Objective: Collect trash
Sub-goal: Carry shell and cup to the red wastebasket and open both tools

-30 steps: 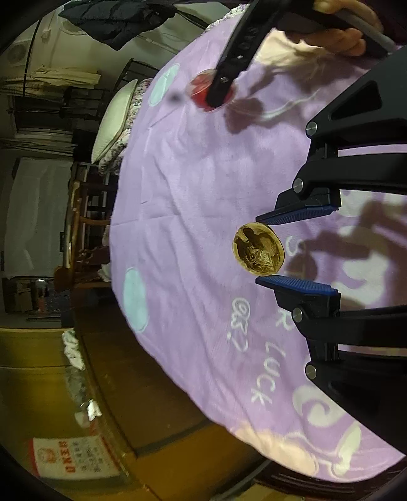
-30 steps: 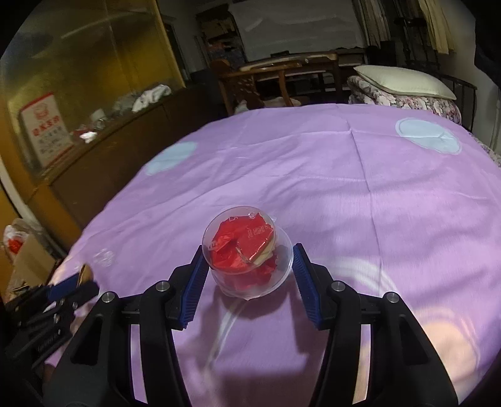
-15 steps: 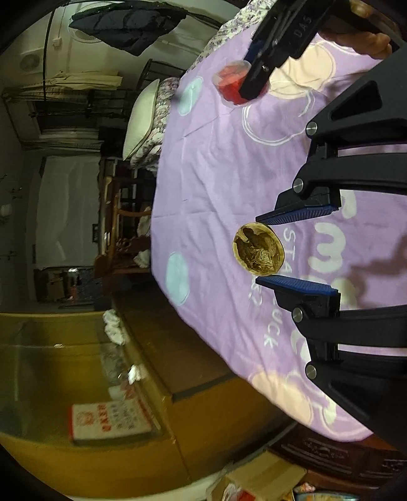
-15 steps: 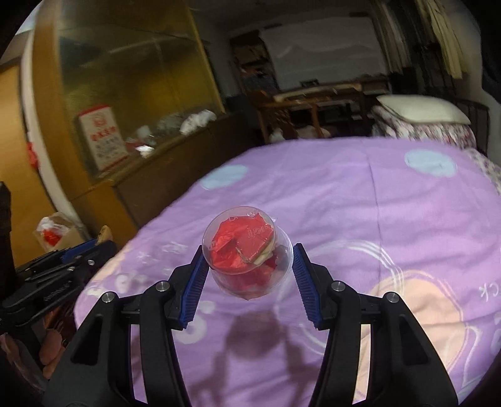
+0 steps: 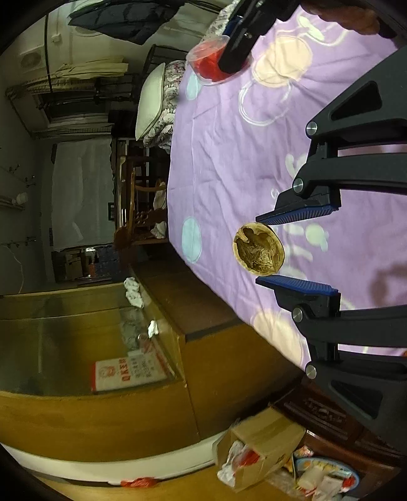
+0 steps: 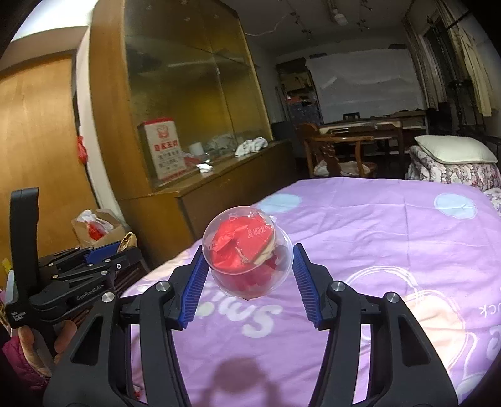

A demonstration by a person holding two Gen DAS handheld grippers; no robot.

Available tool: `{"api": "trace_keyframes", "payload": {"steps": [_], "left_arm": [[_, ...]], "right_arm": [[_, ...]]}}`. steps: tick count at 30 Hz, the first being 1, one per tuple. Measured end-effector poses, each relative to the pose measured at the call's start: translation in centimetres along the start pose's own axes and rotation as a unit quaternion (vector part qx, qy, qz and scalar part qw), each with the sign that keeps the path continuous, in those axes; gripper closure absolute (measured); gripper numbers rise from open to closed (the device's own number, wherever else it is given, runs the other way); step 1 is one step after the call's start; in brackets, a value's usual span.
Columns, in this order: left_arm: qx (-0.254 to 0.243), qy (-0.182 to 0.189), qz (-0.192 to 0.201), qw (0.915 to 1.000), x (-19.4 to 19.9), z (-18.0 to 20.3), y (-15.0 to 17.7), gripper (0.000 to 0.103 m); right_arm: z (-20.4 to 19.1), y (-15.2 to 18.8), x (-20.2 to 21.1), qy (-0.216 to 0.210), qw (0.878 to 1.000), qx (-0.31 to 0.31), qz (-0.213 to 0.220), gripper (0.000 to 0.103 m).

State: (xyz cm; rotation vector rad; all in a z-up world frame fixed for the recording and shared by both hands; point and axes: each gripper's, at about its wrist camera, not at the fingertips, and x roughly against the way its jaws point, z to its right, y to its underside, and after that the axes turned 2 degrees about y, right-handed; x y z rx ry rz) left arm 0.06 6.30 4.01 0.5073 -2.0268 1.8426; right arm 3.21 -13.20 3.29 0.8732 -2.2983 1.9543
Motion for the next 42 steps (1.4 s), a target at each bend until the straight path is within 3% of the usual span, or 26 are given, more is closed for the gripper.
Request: {"api": "trace_keyframes", "payload": {"steps": [15, 22, 31, 40, 42], "left_arm": [[-0.006, -0.056, -0.031, 0.9979, 3.9, -9.5, 5.7, 0.070], [0.017, -0.064, -0.090, 0.9937, 3.3, -15.0, 10.1, 0.070], [0.101, -0.036, -0.201, 0.9736, 1.1, -22.1, 18.7, 0.070], [0.152, -0.016, -0.247, 0.9569, -0.5, -25.1, 24.2, 0.070], [0.161, -0.010, -0.248, 0.9553, -0.5, -25.6, 24.5, 0.063]], "right_arm": [[-9.4, 1.9, -1.4, -0.056, 0.997, 0.052, -0.027, 0.049], [-13.1, 3.3, -3.3, -0.080, 0.993, 0.067, -0.060, 0.049], [-16.3, 5.6, -5.6, -0.089, 0.987, 0.082, -0.103, 0.049], [-18.7, 7.4, -7.4, -0.094, 0.981, 0.101, -0.136, 0.049], [-19.2, 7.6, -7.7, -0.095, 0.980, 0.104, -0.140, 0.049]]}}
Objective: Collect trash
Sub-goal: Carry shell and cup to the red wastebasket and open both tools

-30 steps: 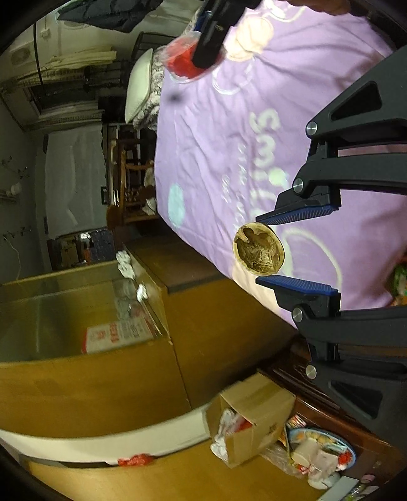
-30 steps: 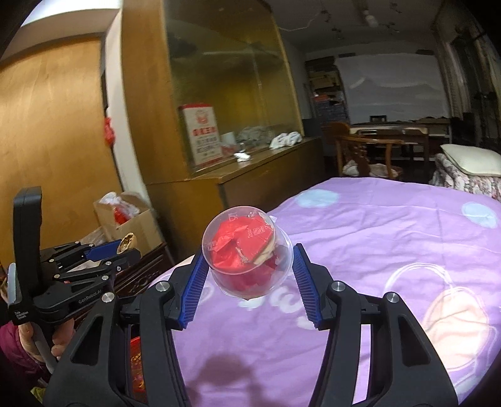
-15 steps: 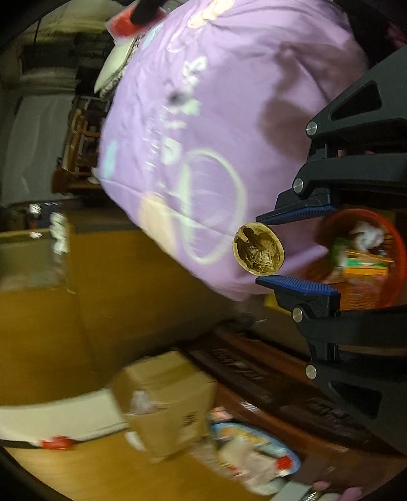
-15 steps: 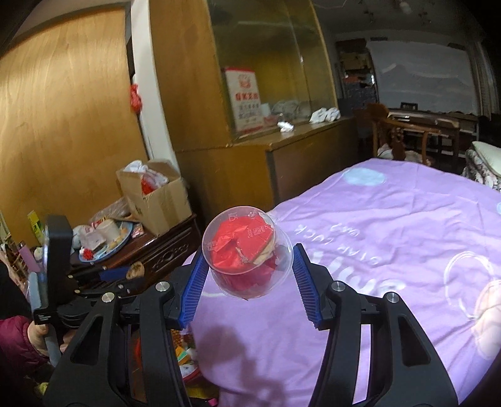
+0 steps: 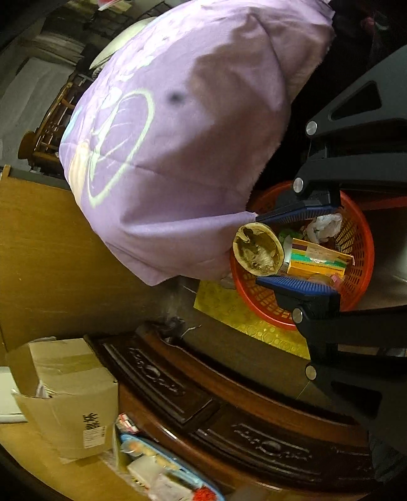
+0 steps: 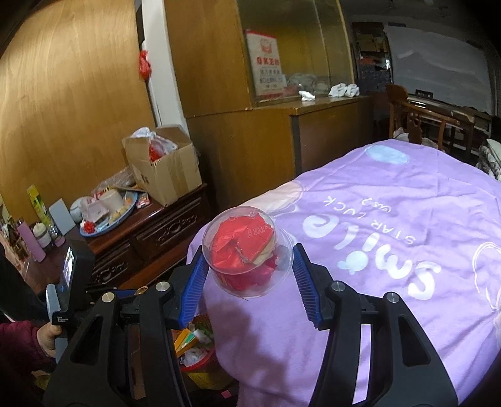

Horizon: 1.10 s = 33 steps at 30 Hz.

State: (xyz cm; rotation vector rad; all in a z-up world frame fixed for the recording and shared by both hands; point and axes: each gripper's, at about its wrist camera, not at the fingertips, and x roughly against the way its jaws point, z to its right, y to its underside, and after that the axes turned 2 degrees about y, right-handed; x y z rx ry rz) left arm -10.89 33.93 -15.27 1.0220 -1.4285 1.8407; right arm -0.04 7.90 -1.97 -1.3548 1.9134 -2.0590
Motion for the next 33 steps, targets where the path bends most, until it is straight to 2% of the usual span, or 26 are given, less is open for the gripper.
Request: {"api": "trace_keyframes", "payload": {"steps": [2, 6, 8, 13, 19, 21, 25, 33], "left_arm": [[0.007, -0.004, 0.003, 1.0000, 0.0, -0.4, -0.1, 0.045], [0.016, -0.007, 0.005, 0.9998, 0.3, -1.1, -0.4, 0.038], [0.020, -0.024, 0.010, 0.9995, 0.8, -1.6, -0.7, 0.027], [0.035, -0.060, 0.020, 0.9974, 2.2, -3.2, -1.1, 0.010], [0.029, -0.100, -0.004, 0.9946, 2.8, -4.9, -0.3, 0.007], [0.020, -0.123, -0.007, 0.9922, 2.9, -5.4, 0.3, 0.007], [0.019, -0.146, -0.016, 0.9889, 2.3, -6.4, 1.6, 0.006], [0.025, -0.158, -0.031, 0.9867, 1.3, -8.2, 2.6, 0.006]], "right_arm": [[-0.4, 0.1, -0.3, -0.003, 1.000, 0.003, -0.005, 0.049], [-1.0, 0.3, -0.9, -0.009, 1.000, 0.008, -0.013, 0.049], [-1.3, 0.4, -1.2, -0.018, 1.000, 0.010, -0.020, 0.049], [-3.3, 0.8, -2.6, -0.056, 0.997, 0.017, -0.049, 0.049], [-7.2, 2.4, -5.8, -0.123, 0.985, 0.032, -0.112, 0.049], [-8.8, 3.3, -7.2, -0.136, 0.980, 0.045, -0.136, 0.049], [-11.0, 4.5, -9.1, -0.144, 0.973, 0.070, -0.164, 0.049], [-12.9, 5.4, -12.4, -0.149, 0.965, 0.081, -0.200, 0.048]]}}
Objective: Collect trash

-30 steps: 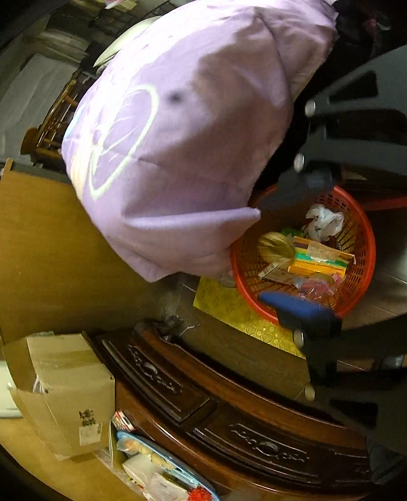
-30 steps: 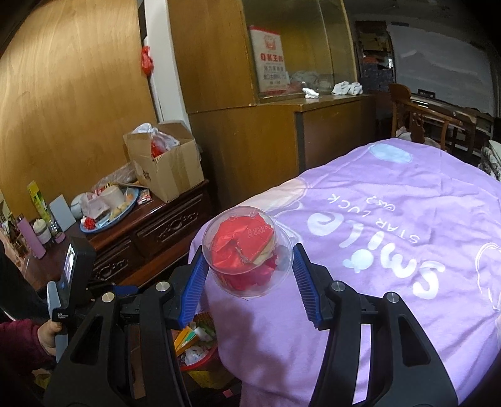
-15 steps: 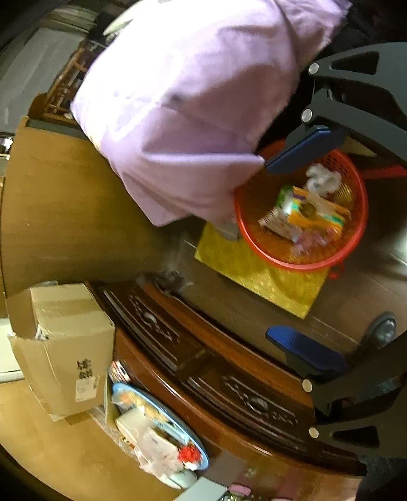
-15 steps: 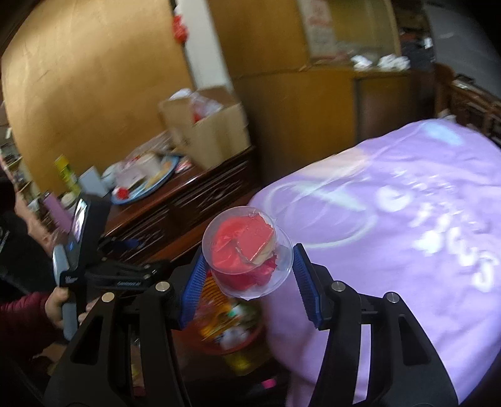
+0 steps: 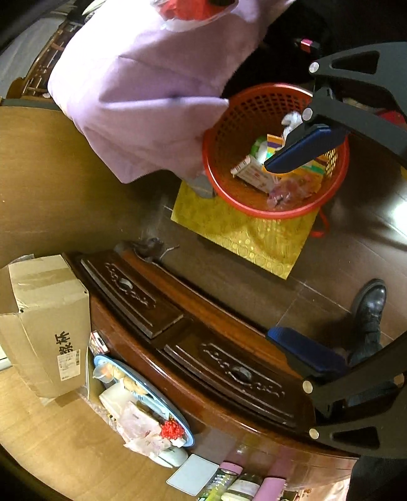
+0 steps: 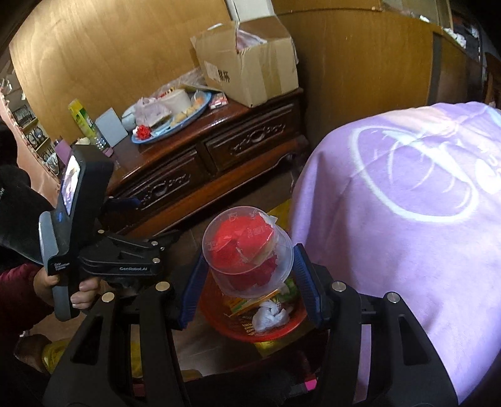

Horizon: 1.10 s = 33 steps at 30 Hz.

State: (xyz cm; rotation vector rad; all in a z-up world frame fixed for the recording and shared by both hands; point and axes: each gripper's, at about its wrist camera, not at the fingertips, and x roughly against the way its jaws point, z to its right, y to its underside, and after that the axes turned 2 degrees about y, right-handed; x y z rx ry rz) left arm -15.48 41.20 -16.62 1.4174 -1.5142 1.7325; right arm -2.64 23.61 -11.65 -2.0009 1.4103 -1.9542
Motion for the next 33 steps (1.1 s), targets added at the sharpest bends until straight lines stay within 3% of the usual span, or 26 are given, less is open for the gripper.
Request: {"api": "trace_keyframes", "payload": {"steps": [6, 9, 11, 22, 26, 33], "left_arm": [[0.010, 0.001, -0.012, 0.9999, -1.1, -1.0, 0.5, 0.006], [0.014, 0.003, -0.019, 0.9997, -1.5, -1.2, 0.7, 0.006], [0.014, 0.005, -0.020, 0.9997, -1.6, -1.2, 0.7, 0.006], [-0.025, 0.011, 0.006, 0.9996, 2.1, 1.1, -0.6, 0.006], [-0.034, 0.018, 0.007, 0.9993, 4.3, 2.0, -0.5, 0.006], [-0.044, 0.028, -0.014, 0.9985, 5.2, 4.2, 1.5, 0.006]], "right_arm": [[0.1, -0.3, -2.1, 0.000, 1.000, -0.001, -0.020, 0.047], [0.3, -0.6, -2.3, -0.003, 1.000, -0.008, -0.016, 0.037], [0.3, -0.7, -2.2, -0.001, 1.000, -0.006, -0.010, 0.037], [0.9, -1.7, 3.2, 0.047, 0.998, -0.034, 0.020, 0.037], [1.0, -1.6, 5.4, 0.064, 0.996, -0.047, 0.028, 0.029], [1.6, 1.3, 5.7, 0.073, 0.995, -0.072, 0.003, 0.029]]}}
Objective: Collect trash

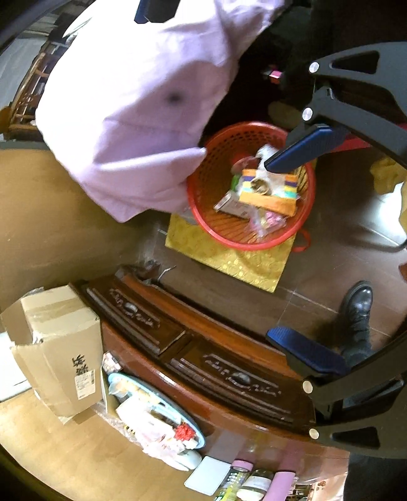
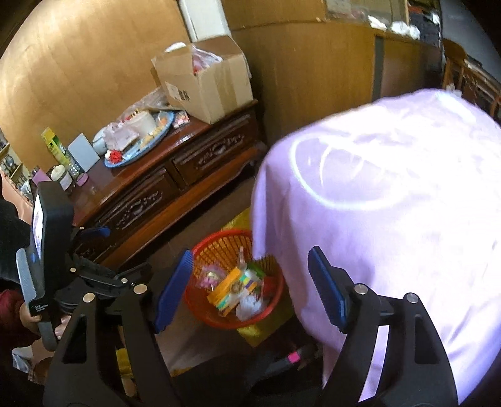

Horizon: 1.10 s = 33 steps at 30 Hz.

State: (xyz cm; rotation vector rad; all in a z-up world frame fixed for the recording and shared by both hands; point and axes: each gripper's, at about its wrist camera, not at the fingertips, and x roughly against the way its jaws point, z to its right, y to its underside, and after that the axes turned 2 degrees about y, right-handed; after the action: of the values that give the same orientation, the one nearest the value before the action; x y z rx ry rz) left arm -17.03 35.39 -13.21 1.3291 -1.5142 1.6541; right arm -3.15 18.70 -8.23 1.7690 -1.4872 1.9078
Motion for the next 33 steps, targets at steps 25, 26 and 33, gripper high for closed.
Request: {"api": "trace_keyframes", "payload": {"steps": [25, 26, 33], "left_arm": [[0.013, -0.010, -0.012, 0.9998, -3.7, 0.5, 1.9, 0.006], [0.014, -0.009, -0.013, 0.9998, -3.8, 0.5, 2.0, 0.006], [0.014, -0.007, -0.012, 0.9998, -4.1, 0.6, 2.1, 0.006]], "right_arm": [[-1.6, 5.1, -5.1, 0.009, 0.996, 0.018, -0.091, 0.029], [-1.8, 5.2, -5.1, 0.013, 0.996, 0.024, -0.088, 0.029], [-2.5, 5.4, -5.2, 0.017, 0.996, 0.043, -0.077, 0.029]]}}
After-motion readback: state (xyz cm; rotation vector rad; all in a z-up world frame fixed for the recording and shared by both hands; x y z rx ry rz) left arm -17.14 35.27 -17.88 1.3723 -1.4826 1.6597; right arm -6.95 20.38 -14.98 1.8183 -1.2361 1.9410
